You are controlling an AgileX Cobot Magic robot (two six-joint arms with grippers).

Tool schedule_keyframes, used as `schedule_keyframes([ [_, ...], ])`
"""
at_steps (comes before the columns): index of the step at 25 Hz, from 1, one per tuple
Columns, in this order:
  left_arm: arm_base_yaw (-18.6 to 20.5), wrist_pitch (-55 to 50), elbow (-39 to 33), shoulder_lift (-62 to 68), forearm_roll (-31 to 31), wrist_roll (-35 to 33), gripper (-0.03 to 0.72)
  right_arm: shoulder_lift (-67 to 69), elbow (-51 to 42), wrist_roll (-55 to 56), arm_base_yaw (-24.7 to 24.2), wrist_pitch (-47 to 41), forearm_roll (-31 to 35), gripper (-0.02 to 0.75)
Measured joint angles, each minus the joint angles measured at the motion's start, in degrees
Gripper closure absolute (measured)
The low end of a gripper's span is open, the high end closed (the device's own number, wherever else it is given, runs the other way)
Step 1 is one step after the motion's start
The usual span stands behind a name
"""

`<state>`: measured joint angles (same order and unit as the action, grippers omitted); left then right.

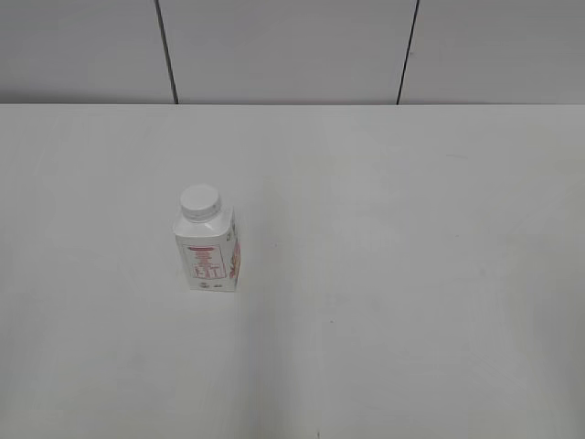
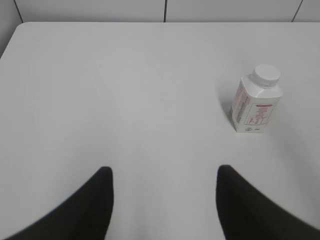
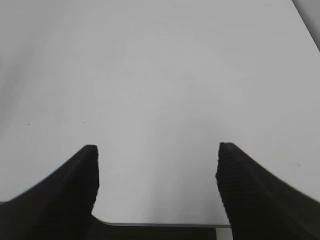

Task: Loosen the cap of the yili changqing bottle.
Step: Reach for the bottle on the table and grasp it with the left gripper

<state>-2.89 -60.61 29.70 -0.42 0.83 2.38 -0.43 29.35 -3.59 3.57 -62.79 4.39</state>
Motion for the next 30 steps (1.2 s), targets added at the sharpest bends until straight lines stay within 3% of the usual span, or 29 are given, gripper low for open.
schedule_keyframes([
  [14, 0.0, 1.17, 0.51, 0.0, 0.12, 0.0, 0.276, 0.0, 0.0, 0.0, 0.0, 0.0, 0.0, 0.159],
  [20, 0.0, 18.79, 1.26, 0.42, 2.85, 0.0, 0.276, 0.0, 0.0, 0.0, 0.0, 0.0, 0.0, 0.159],
  [30, 0.0, 42.31, -5.41, 13.92, 11.18, 0.0, 0.276, 0.0, 0.0, 0.0, 0.0, 0.0, 0.0, 0.159],
])
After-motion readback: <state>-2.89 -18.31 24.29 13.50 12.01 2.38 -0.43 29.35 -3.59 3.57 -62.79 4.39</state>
